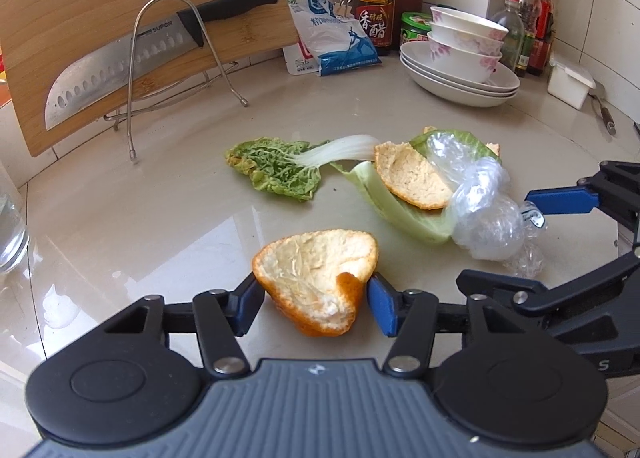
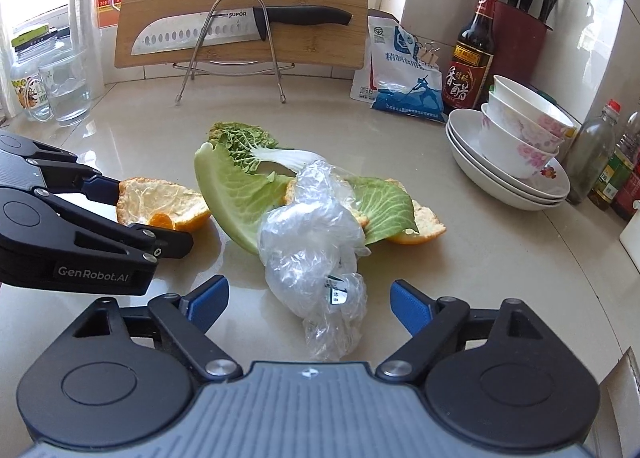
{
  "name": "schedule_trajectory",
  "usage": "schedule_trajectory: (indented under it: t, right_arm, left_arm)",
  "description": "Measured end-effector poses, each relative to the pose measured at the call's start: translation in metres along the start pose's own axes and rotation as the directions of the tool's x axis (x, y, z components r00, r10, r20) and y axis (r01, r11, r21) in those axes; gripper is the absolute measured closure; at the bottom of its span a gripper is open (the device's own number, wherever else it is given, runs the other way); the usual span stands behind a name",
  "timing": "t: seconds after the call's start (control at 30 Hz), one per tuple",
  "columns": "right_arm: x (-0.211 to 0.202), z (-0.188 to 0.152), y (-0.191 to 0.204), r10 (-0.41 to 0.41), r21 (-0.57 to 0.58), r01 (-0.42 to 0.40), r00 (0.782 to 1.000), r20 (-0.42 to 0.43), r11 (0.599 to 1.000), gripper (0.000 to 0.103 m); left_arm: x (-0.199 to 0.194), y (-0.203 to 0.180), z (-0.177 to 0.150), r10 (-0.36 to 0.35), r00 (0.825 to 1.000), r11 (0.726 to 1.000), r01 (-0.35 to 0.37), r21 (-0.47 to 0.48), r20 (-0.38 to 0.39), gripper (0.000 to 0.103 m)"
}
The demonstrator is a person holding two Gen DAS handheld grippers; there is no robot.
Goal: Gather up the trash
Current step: 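Close the left tool on the orange peel while the right tool grasps the plastic bag, then carry the orange peel and plastic bag with both tools over the bucket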
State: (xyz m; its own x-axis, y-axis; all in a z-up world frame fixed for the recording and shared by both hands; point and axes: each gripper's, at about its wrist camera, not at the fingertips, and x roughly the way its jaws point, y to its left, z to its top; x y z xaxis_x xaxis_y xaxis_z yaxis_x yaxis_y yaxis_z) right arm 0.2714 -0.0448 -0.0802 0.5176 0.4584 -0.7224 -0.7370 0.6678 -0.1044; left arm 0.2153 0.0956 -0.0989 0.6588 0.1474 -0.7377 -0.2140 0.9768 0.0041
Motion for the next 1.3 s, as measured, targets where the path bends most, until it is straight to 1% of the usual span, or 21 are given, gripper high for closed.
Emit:
schedule_trajectory:
  t: [0.13, 0.23, 0.3, 0.33, 0.4, 0.67, 0.93, 1.03, 1.17, 1.3]
  right_arm:
    - [0.006, 0.004, 0.001, -0.001, -0.004, 0.001, 1.0, 0.0, 1.0, 0.021]
    - [0.006, 0.006, 0.0, 0.005, 0.002, -0.005, 1.0, 0.003, 1.0, 0.028]
    - [0.007, 0.007, 0.0, 0.004, 0.001, -0.004, 1.0, -0.002, 1.0, 0.037]
    - [0.008, 0.007, 0.0, 0.004, 0.002, -0.004, 1.0, -0.006, 1.0, 0.038]
    - [0.008, 0.007, 0.0, -0.001, 0.002, 0.001, 1.0, -0.01, 1.0, 0.045]
    - [0.001, 0.007, -0.002, 0.011, 0.024, -0.01, 1.0, -0.014, 1.0, 0.048]
    - [-0.023, 0.003, -0.001, 0.01, 0.039, -0.01, 1.0, -0.004, 0.999, 0.048]
    - [-0.034, -0.002, -0.002, 0.006, 0.048, -0.006, 1.0, -0.005, 0.999, 0.048]
    - [-0.051, -0.012, -0.006, -0.004, 0.071, 0.004, 1.0, -0.008, 0.997, 0.048]
    - [-0.071, -0.028, -0.013, -0.015, 0.112, 0.016, 1.0, -0.012, 0.994, 0.048]
  left_arm:
    - [0.0, 0.0, 0.0, 0.001, 1.0, 1.0, -0.001, 0.0, 0.0, 0.047]
    - [0.0, 0.001, 0.001, 0.0, 1.0, 1.0, 0.0, 0.0, 0.0, 0.047]
    - [0.0, 0.0, 0.001, -0.001, 1.0, 1.0, 0.001, -0.001, 0.0, 0.047]
    - [0.0, 0.0, 0.001, -0.001, 1.0, 1.0, 0.001, -0.001, 0.0, 0.047]
    - [0.0, 0.001, 0.001, -0.002, 1.0, 1.0, 0.002, -0.002, 0.0, 0.048]
    - [-0.004, 0.002, 0.0, -0.011, 1.0, 1.0, 0.011, 0.011, -0.004, 0.051]
    - [-0.019, 0.002, -0.002, -0.047, 0.999, 0.998, 0.048, 0.044, -0.016, 0.052]
    - [-0.029, 0.002, -0.003, -0.073, 0.997, 0.995, 0.075, 0.07, -0.026, 0.052]
    - [-0.047, -0.005, -0.004, -0.117, 0.992, 0.985, 0.121, 0.126, -0.039, 0.052]
    - [-0.062, -0.016, -0.005, -0.179, 0.982, 0.969, 0.186, 0.164, -0.057, 0.052]
